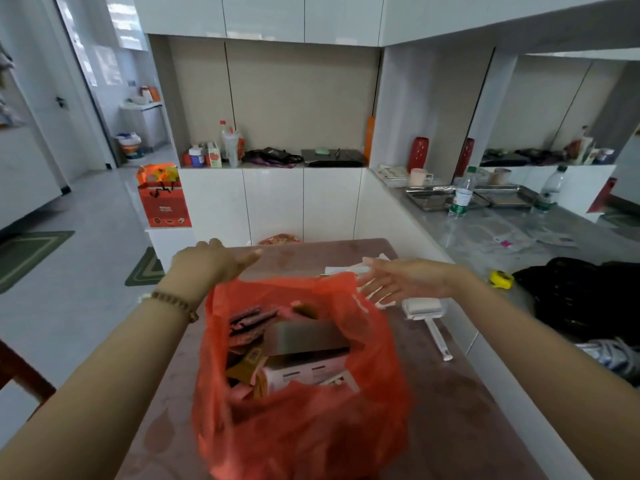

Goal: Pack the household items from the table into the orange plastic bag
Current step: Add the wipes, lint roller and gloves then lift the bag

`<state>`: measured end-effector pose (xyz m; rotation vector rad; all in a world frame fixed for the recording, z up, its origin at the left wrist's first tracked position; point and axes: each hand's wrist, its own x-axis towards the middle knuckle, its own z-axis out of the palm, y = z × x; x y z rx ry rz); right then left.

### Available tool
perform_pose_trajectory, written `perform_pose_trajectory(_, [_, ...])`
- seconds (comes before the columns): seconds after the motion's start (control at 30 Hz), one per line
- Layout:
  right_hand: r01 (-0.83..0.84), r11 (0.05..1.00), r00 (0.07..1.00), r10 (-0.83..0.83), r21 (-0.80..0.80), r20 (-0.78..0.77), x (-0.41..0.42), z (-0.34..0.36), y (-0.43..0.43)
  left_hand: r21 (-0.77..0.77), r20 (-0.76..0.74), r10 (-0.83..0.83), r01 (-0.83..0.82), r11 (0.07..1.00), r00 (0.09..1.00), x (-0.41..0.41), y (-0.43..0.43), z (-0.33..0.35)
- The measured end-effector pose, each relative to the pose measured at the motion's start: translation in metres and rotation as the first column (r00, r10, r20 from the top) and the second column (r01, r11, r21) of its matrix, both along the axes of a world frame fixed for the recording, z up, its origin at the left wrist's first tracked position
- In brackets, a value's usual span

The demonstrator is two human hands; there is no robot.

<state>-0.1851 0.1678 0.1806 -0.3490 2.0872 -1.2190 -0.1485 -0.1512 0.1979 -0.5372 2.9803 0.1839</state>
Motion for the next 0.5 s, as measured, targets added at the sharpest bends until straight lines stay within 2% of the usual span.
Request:
perform_pose_trajectory(0.1, [0.145, 0.986, 0.989, -0.144, -0.081, 0.022, -0.036, -0.008, 0.042, 0.141, -0.051, -0.120, 0.126, 0.982, 0.991, -0.036, 0.040, 0.000])
perform_pose_trajectory(0.17, [0.263, 0.957, 0.964, -0.258, -0.119, 0.055, -0.061, -0.028, 0.069, 0.304, -0.126, -0.259, 0.285, 0.909, 0.958, -0.061, 0.080, -0.002])
perform_pose_trajectory(0.23, [0.347, 0.933, 0.938, -0.342, -0.101, 0.063, -0.086, -0.056, 0.094, 0.438, -0.152, -0.326, 0.359, 0.824, 0.933, -0.089, 0.116, -0.015])
perform_pose_trajectory(0.3, [0.444, 0.894, 0.896, -0.441, -0.067, 0.052, -0.107, -0.090, 0.116, 0.554, -0.111, -0.344, 0.345, 0.757, 0.933, -0.124, 0.142, -0.044])
perform_pose_trajectory(0.5, [0.658, 0.744, 0.743, -0.666, 0.118, 0.060, -0.135, -0.198, 0.164, 0.647, 0.090, -0.244, 0.129, 0.751, 0.966, -0.238, 0.175, -0.178])
